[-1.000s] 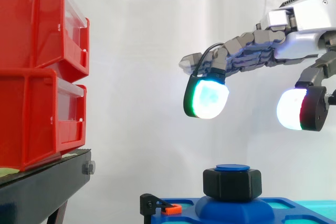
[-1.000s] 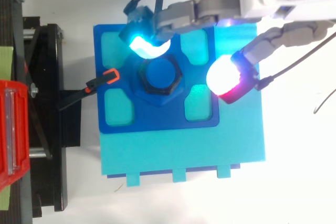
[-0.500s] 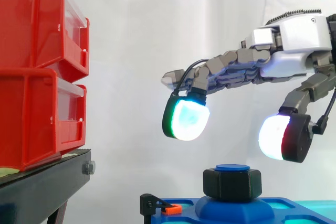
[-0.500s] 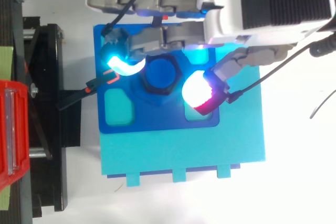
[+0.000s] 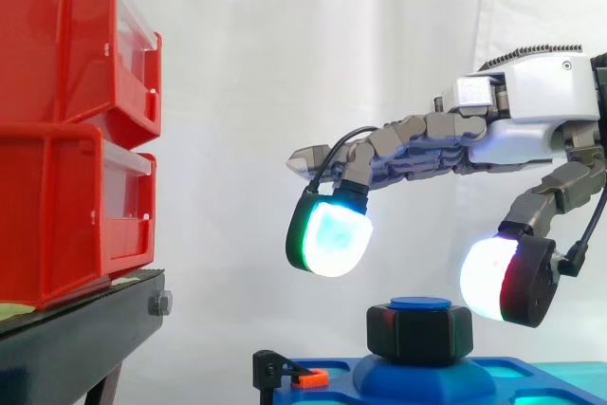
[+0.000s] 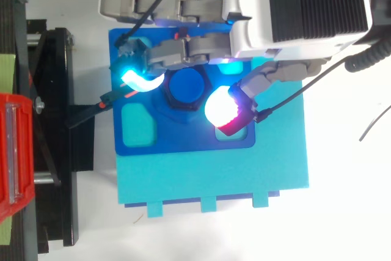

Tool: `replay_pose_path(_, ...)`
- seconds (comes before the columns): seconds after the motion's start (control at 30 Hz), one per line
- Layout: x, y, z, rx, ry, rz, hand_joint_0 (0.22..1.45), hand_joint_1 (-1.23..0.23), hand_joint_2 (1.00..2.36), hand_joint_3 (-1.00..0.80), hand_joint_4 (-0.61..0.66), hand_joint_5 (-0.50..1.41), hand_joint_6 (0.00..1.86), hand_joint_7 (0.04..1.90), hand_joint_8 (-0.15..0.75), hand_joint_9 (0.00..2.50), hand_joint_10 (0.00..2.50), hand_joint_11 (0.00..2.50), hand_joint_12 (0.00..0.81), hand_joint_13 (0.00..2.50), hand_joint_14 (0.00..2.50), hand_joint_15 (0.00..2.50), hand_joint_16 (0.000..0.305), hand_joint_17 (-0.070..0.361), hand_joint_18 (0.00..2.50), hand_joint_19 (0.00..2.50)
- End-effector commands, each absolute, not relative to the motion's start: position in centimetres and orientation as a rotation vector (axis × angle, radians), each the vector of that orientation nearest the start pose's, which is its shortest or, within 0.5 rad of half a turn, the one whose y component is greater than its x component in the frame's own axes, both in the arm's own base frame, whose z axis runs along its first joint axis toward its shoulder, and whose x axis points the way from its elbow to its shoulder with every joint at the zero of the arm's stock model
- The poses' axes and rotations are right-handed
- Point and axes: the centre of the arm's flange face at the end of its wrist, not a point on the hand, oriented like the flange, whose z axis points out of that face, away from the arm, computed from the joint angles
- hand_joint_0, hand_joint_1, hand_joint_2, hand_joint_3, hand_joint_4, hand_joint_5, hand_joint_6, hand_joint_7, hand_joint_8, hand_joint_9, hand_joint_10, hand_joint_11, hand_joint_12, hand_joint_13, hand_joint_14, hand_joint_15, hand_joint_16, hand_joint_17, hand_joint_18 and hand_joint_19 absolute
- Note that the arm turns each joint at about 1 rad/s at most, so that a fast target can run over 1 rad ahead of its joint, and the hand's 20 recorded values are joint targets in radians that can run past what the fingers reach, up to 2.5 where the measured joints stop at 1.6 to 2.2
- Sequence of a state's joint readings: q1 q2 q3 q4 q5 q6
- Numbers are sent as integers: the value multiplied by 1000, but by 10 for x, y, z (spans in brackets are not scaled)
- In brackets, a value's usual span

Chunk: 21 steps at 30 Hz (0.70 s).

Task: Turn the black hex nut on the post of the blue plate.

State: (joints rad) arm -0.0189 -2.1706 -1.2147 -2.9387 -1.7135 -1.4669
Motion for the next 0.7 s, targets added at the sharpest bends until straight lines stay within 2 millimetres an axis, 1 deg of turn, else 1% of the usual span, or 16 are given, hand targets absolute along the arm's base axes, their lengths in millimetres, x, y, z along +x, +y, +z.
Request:
replay_pose_path(0.0,713,-132,315,-12,1609,181,467,-793,1000,-500,-46,-300,501,792,61,0,0,0,255,0,0,40,35,78,0,154)
replay_pose_path(0.2,714,-132,313,-12,1609,181,467,-796,1000,-500,-47,-300,501,793,61,0,0,0,255,0,0,40,35,78,0,153)
replay_pose_path(0.27,718,-131,300,-12,1624,183,466,-794,1000,-500,-46,-300,501,792,61,0,0,0,255,0,0,36,35,78,0,149)
replay_pose_path(0.3,718,-131,300,-11,1621,189,467,-790,1000,-500,-46,-300,502,792,61,0,0,0,255,0,2,39,35,78,0,155)
replay_pose_path(0.33,721,-132,291,-6,1621,194,467,-789,1000,-500,-46,-300,501,793,62,0,0,0,255,0,0,36,35,78,0,155)
replay_pose_path(0.37,722,-131,290,-4,1618,196,467,-789,1000,-500,-46,-300,501,792,61,0,0,0,254,0,0,40,35,78,0,154)
replay_pose_path(0.67,723,-133,291,-1,1611,197,465,-777,1000,-500,-46,-300,501,793,63,0,0,0,255,0,0,37,35,78,0,158)
